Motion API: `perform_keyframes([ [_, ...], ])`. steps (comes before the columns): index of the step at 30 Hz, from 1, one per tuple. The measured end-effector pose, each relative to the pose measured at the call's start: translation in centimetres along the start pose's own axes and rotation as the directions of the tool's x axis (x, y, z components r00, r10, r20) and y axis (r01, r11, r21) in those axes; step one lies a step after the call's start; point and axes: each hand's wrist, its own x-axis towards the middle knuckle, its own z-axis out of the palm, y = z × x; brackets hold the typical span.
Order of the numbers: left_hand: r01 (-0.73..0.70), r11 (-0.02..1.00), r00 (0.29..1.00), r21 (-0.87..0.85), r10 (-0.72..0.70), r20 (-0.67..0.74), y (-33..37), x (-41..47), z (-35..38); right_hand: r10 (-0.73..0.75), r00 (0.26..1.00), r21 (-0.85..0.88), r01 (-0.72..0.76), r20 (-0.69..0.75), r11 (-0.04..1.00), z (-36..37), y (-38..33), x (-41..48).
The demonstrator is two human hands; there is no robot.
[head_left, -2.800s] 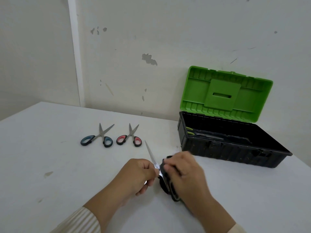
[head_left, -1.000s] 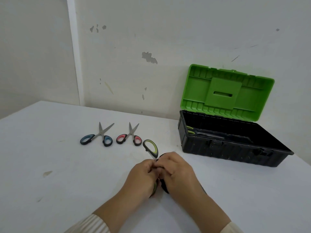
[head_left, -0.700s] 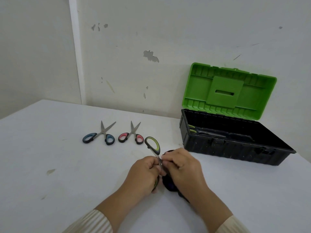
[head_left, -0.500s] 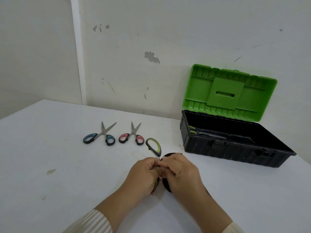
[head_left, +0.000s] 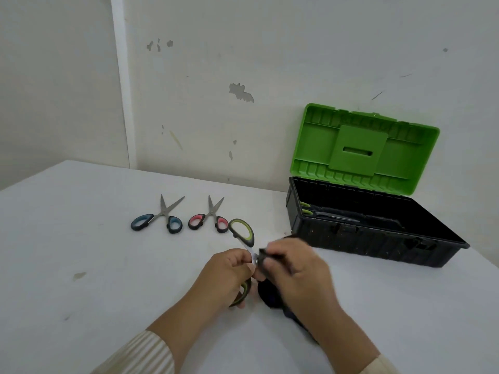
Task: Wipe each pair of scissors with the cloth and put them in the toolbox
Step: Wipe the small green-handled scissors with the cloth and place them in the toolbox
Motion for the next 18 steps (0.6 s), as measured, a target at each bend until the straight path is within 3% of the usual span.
perform_keyframes([
  [2,0.005,1.0,1.0,0.016,-0.004,-0.009,0.1,-0.2,0.0,-0.034,0.993,-0.101,0.046,0.111,0.994,0.6,0.8,0.4],
  [5,0.006,0.999,1.0,0.04,-0.005,-0.007,0.4,-0.3,0.1,0.013,0.999,-0.183,-0.007,0.032,0.983,0.5,1.2,1.0],
  [8,-0.021,0.998,1.0,0.058,0.022,-0.004,0.4,-0.3,0.2,-0.103,0.99,-0.223,0.122,0.096,0.967,1.3,0.5,0.4],
  [11,-0.016,0.999,1.0,0.05,0.015,0.012,0.5,-0.5,0.0,0.049,0.999,-0.157,-0.052,-0.022,0.986,0.2,2.0,1.2],
  [13,-0.021,0.999,1.0,0.04,0.021,0.002,0.7,-0.6,-0.3,0.196,0.967,-0.137,-0.22,-0.165,0.966,-1.7,3.2,1.8],
  [15,-0.026,1.0,0.998,-0.002,0.026,-0.055,0.8,-0.3,-0.8,0.267,0.931,-0.082,-0.295,-0.248,0.952,-3.0,3.5,1.6],
  [18,-0.028,0.999,0.989,-0.046,0.021,-0.143,0.8,0.0,-1.1,0.119,0.977,-0.052,-0.13,-0.177,0.99,-2.2,1.2,0.8],
])
